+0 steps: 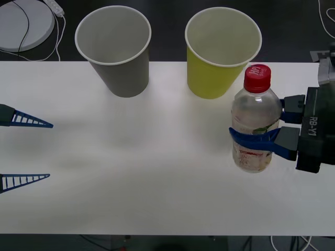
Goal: Put the can into the green bin and the plastic bottle into the gray bin
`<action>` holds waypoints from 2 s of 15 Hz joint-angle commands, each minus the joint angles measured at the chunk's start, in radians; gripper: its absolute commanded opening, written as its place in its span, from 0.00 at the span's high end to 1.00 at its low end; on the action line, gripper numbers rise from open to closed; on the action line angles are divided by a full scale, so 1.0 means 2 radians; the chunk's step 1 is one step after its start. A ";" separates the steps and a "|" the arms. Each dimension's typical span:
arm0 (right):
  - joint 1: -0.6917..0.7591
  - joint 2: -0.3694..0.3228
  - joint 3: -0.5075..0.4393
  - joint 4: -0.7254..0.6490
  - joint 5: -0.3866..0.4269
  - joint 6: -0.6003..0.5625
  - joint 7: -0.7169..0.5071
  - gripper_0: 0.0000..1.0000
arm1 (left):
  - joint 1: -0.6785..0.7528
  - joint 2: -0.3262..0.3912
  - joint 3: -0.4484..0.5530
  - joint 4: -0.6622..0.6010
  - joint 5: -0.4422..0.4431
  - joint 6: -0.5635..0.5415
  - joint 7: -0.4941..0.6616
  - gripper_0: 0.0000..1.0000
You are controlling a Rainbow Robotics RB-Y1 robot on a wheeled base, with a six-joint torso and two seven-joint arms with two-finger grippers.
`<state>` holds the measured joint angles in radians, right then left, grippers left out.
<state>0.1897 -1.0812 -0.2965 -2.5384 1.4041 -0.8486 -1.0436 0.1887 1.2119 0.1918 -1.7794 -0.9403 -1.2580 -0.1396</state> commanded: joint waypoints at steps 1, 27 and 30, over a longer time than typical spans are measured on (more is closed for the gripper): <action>-0.076 0.000 0.008 -0.019 0.063 -0.062 -0.118 1.00 | 0.000 0.000 0.000 0.000 0.000 0.000 0.000 0.00; -0.748 0.133 0.418 0.444 0.142 -0.216 -0.208 1.00 | 0.000 0.000 0.000 0.000 0.000 0.000 0.000 0.00; -0.806 0.169 0.437 0.518 0.155 -0.238 -0.208 1.00 | 0.000 0.000 0.000 0.000 0.000 0.000 0.000 0.00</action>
<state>-1.3974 -0.7562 0.5621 -1.5340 1.7079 -1.3217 -1.4587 0.1887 1.2119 0.1918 -1.7794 -0.9403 -1.2579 -0.1396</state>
